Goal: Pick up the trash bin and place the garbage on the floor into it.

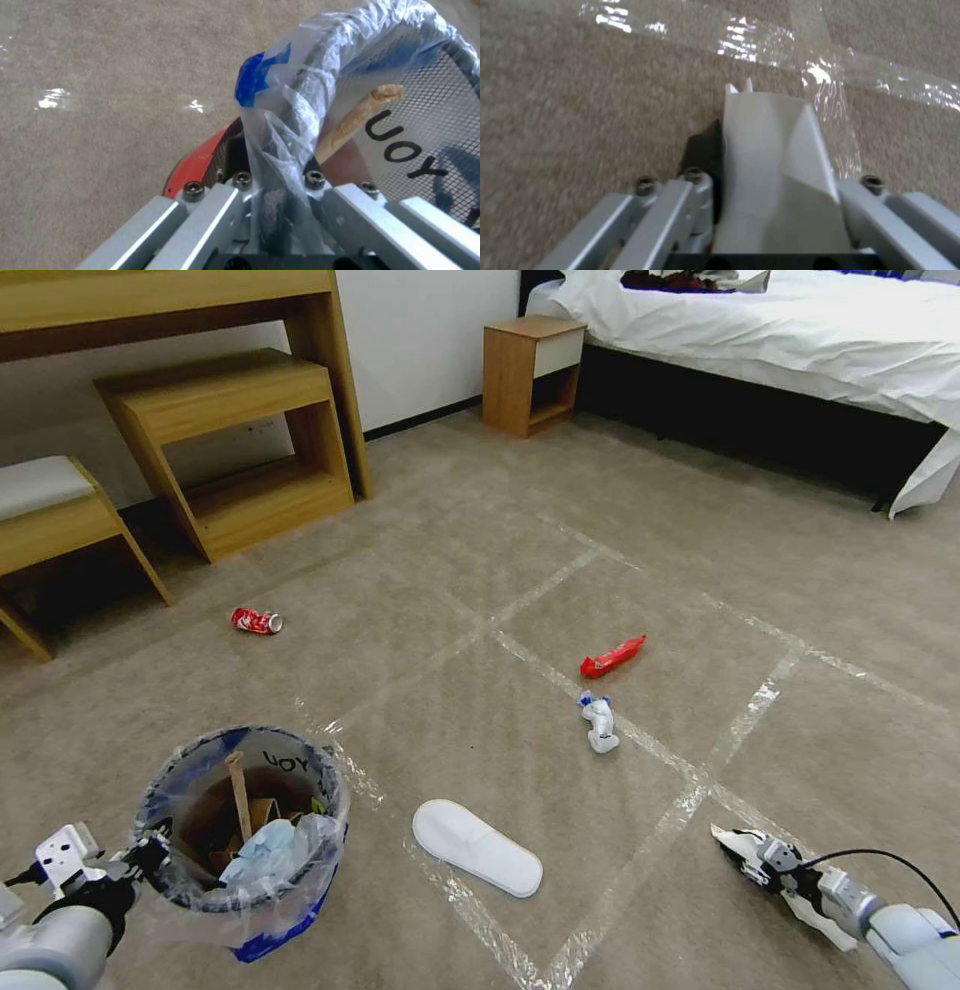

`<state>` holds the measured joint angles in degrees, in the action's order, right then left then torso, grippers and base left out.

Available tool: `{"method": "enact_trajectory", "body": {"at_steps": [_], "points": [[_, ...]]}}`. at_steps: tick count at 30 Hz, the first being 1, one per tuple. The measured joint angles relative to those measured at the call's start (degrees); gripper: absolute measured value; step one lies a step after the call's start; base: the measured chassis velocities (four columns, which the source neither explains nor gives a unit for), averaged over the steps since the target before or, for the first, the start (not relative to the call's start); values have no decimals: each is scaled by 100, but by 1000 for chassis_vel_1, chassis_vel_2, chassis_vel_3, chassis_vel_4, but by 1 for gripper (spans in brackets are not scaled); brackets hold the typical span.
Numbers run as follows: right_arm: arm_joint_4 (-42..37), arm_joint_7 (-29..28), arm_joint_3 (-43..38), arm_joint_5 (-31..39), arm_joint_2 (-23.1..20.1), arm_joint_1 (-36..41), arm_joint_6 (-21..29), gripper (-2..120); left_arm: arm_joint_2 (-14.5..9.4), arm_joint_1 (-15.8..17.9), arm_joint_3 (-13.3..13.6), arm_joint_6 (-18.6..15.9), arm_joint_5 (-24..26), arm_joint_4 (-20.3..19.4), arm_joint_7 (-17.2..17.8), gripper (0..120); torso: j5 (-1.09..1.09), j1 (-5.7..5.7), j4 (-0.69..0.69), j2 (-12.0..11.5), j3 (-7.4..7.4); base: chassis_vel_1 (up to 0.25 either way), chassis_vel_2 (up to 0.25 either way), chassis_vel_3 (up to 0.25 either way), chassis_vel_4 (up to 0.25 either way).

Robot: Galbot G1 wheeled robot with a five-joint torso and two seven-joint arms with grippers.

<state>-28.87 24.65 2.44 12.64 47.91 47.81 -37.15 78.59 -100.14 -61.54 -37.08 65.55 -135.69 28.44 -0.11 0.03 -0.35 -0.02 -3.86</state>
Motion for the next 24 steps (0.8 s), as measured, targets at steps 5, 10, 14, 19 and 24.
{"method": "enact_trajectory", "body": {"at_steps": [5, 10, 14, 19, 24], "points": [[-34, -2, 90, 91, 37, -73, 21, 0, -9, 23, 5, 13, 1, 39, 17, 0, -1, 0, 0, 0, 0, 0, 0, 0, 0], [-33, 0, 118, 122, 52, -116, 30, 0, -30, 50, 6, 25, 9, 60, 47, 0, 0, 0, -1, 0, 0, 0, 0, 0, 0], [-85, 17, 129, 273, 51, -162, 35, 0, -48, 69, 9, 26, 24, 69, 64, 0, -1, 0, -1, 0, 0, 0, 0, 0, 0], [-756, 74, -231, 627, -43, -142, -13, 0, -70, 71, 0, 21, 114, 35, 121, 0, -2, 0, -2, 0, 0, 0, 0, 0, 0], [-1875, 54, -989, 854, -275, -164, -131, 0, -135, 16, -74, 1, 192, -35, 152, 0, -1, 0, 0, 0, 0, 0, 0, 0, 0]]}}
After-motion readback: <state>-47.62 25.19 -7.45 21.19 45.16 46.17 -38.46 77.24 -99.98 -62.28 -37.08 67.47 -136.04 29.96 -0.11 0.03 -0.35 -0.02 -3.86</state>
